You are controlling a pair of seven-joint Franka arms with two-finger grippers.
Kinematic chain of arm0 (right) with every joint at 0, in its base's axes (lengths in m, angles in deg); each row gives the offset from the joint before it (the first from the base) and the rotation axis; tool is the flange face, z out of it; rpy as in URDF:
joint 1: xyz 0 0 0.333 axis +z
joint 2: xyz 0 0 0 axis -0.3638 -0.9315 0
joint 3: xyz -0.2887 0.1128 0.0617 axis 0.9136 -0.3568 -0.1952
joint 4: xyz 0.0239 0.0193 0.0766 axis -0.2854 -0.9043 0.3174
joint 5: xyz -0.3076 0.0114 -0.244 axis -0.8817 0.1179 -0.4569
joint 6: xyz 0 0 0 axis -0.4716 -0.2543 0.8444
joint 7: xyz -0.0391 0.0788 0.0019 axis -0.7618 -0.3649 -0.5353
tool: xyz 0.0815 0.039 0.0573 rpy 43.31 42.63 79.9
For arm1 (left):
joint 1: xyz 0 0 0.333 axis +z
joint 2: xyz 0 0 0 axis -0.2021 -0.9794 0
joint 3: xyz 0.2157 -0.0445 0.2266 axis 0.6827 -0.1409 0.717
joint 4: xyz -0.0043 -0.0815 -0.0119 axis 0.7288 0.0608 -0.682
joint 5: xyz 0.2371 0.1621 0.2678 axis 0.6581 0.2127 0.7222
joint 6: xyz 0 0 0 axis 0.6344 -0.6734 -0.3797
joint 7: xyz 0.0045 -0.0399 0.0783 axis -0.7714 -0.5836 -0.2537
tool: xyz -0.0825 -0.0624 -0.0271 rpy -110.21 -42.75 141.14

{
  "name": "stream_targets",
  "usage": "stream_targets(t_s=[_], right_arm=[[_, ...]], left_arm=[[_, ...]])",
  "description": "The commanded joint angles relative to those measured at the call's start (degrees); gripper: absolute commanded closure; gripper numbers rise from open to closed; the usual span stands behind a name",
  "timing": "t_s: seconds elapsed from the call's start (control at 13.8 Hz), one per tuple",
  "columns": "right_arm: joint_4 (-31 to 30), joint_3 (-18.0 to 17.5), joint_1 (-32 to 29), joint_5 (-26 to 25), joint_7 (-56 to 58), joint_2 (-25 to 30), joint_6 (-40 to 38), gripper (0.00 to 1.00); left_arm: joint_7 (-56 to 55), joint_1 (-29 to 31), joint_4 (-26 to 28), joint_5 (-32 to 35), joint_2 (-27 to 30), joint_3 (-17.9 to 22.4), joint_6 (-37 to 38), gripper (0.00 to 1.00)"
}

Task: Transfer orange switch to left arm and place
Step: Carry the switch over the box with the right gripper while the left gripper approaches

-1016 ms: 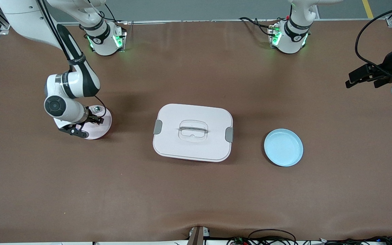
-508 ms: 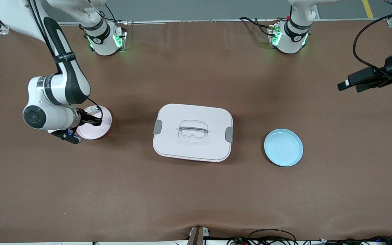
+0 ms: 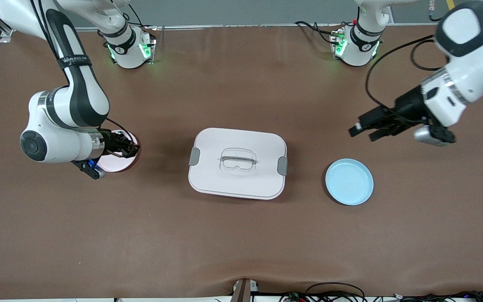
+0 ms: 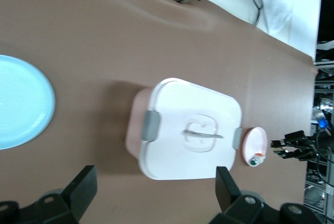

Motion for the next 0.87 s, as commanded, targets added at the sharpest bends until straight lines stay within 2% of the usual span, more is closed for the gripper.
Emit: stream_targets(t_s=[0.0,0.22,0.36,0.58,0.8], right_arm=[[5.39,0.24,1.45,5.09,-7.24,-0.42,-4.34,1.00],[7.59,0.24,1.98,13.00,-16.56,-0.51,-4.35,1.00],[9.08,0.33,3.64,15.82,-21.83,-1.21,-4.00,1.00],[13.65,0.33,6.37,16.27,-30.62,-3.75,-3.74,1.00],[18.49,0.33,9.00,16.45,-37.48,-6.48,-3.74,1.00]], left_arm=[[0.22,0.51,1.21,-6.43,0.31,-3.27,-2.89,0.00],[0.31,0.51,1.21,-9.35,-0.84,-7.75,-3.42,0.00],[0.31,0.42,1.12,-13.03,-1.10,-10.12,-3.42,0.00],[0.31,0.25,0.68,-18.40,-2.68,-14.87,-5.44,0.00],[0.05,-0.54,0.68,-19.82,-4.69,-19.53,-11.14,0.00]])
